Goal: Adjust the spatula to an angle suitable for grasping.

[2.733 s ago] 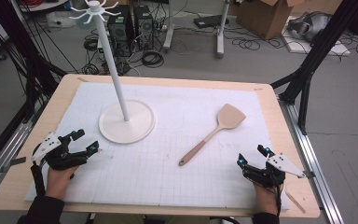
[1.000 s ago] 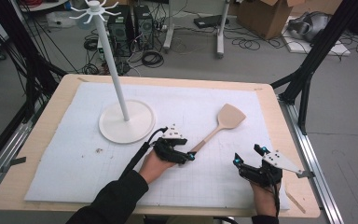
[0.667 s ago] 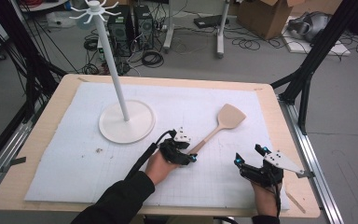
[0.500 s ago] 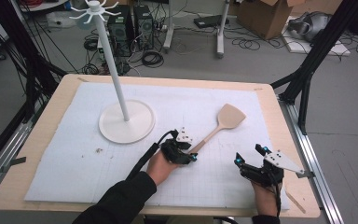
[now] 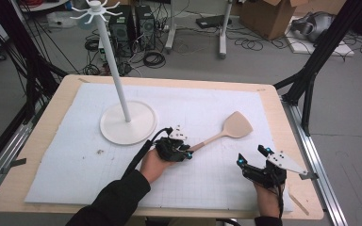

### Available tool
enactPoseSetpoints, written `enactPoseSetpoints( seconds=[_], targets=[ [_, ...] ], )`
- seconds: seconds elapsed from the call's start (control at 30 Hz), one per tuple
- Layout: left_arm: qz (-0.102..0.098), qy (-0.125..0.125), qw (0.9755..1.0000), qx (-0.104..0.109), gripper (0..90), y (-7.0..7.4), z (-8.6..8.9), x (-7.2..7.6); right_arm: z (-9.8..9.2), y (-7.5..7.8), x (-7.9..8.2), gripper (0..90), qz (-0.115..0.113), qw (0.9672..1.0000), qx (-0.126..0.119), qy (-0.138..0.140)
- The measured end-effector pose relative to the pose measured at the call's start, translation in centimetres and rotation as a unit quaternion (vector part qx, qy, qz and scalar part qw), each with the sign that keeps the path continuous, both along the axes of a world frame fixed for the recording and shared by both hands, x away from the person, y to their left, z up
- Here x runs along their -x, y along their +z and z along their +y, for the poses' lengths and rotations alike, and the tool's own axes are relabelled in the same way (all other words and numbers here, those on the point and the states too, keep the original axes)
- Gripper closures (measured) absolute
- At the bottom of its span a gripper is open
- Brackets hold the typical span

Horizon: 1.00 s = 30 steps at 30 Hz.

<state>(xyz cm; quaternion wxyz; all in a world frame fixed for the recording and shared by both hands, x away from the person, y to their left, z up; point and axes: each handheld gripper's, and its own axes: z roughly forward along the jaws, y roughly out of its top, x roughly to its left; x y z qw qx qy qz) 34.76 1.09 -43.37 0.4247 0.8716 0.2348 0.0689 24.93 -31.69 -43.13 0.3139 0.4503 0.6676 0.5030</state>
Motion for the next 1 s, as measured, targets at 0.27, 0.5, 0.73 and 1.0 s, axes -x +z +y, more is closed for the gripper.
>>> enactPoseSetpoints(
  seconds=[0.27,0.5,0.73,1.0],
  targets=[
    [0.013,-0.035,0.9992,0.017,70.4,0.5,3.0,0.6,0.1,0.3,0.0,14.7,-0.003,1.0,-0.003,0.003],
    [0.016,-0.074,0.9968,0.025,70.6,1.1,5.5,1.3,0.5,0.6,-0.1,14.6,-0.007,0.9999,-0.004,0.007],
    [0.01,-0.099,0.9944,0.034,70.6,0.8,7.6,1.9,0.7,0.8,0.0,14.6,-0.007,0.9999,-0.007,0.009],
    [0.01,-0.12,0.9914,0.053,70.5,0.3,10.0,2.6,0.8,0.9,0.0,14.6,-0.009,0.9998,-0.003,0.015]
  ],
)
